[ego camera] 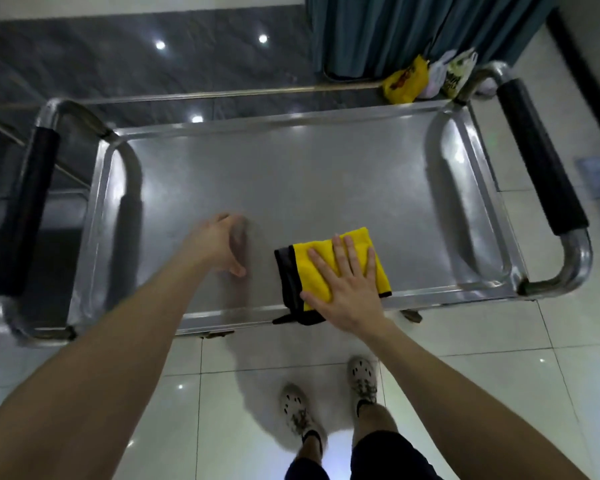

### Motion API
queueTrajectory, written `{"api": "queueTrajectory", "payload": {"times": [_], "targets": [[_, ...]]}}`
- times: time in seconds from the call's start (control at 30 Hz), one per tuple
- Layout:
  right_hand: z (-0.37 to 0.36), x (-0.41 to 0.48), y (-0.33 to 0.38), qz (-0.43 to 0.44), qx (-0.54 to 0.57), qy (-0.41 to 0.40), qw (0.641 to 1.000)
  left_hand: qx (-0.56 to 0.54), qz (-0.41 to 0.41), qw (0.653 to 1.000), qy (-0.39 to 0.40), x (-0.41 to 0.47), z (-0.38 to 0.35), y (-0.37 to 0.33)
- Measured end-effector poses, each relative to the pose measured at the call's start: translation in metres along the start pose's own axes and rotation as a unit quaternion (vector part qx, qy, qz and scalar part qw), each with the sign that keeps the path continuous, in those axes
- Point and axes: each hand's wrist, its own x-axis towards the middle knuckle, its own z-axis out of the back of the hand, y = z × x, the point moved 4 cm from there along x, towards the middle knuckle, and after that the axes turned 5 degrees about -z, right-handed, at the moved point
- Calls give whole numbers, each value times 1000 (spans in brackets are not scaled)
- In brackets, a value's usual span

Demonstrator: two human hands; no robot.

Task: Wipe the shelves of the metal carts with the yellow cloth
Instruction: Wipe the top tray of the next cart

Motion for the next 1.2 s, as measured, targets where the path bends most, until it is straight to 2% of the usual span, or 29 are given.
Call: {"api": "queueTrajectory", "payload": {"times": [0.1, 0.2, 0.3, 0.57, 0.7, 0.87, 1.03, 1.13, 1.2], "targets": [[-3, 1, 5, -23, -7, 17, 1000, 36, 75, 995, -49, -10, -2, 58], [-1, 22, 7, -42, -4, 22, 999, 50, 106, 992, -43, -13, -9, 94], [3, 78, 7, -69, 3, 45, 997, 21, 99, 994, -46, -7, -9, 103], [-1, 313, 35, -106, 27, 96, 989, 48, 94, 993, -58, 2, 3, 100], [-11, 357, 69, -121, 23, 101, 987, 47, 95, 992, -68, 4, 6, 105], [-14, 302, 97, -63, 10, 82, 995, 37, 85, 992, -82, 6, 14, 116], [-19, 150, 148, 2, 29, 21, 999, 47, 57, 995, -65, 0, 22, 123], [-21, 70, 184, 46, 25, 6, 999, 25, 6, 1000, -9, -11, 37, 135], [-21, 47, 200, 39, 9, 23, 999, -6, -31, 999, -37, -23, 54, 155]]}}
